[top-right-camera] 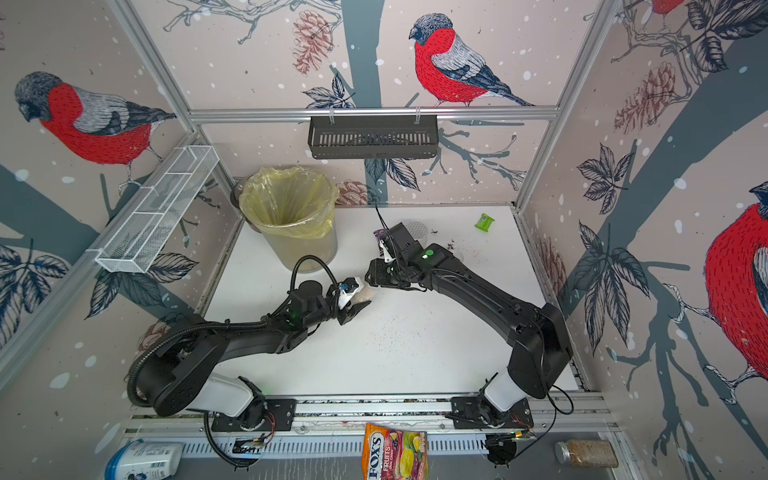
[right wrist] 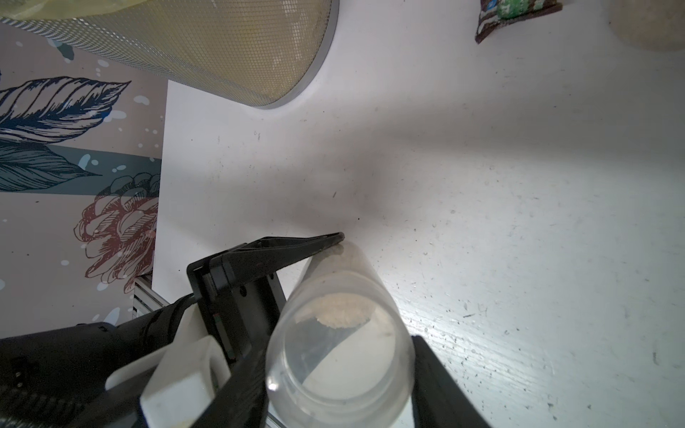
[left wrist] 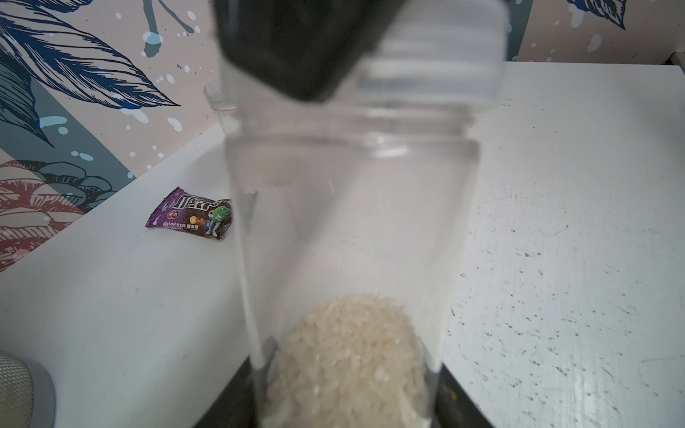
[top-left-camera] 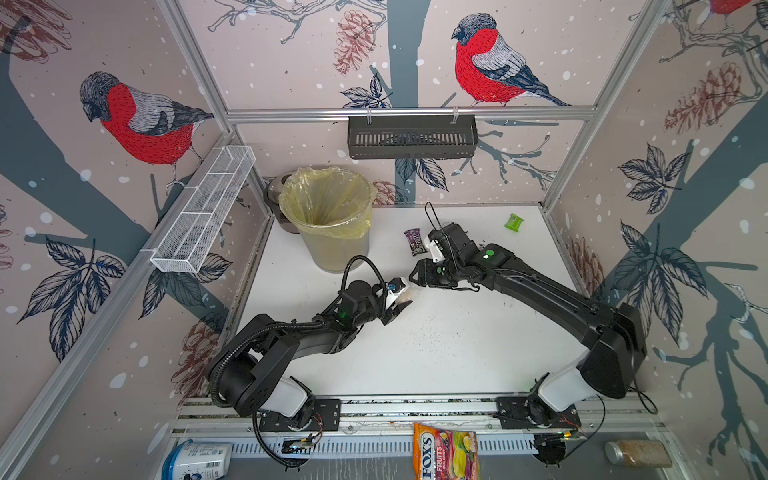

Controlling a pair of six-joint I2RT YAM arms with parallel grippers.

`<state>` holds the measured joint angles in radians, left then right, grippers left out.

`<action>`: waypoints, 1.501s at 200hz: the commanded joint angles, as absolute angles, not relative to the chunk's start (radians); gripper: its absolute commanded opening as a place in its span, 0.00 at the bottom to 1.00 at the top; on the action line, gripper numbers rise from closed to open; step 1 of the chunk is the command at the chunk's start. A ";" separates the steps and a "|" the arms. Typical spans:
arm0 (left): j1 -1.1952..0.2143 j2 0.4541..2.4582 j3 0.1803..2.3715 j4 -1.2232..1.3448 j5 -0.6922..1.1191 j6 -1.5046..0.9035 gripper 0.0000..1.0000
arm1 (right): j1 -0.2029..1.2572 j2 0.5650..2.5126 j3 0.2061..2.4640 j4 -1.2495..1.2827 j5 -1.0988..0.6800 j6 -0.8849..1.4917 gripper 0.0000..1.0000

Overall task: Empty moldy rice from jars
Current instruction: Unscrew the lid from the jar, then place the lid at the center of the board.

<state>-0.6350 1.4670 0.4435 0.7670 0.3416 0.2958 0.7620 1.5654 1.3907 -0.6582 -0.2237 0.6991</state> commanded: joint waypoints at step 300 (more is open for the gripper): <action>-0.632 1.443 0.442 0.732 0.492 0.289 0.00 | 0.464 1.422 1.335 -0.704 -0.382 0.174 0.36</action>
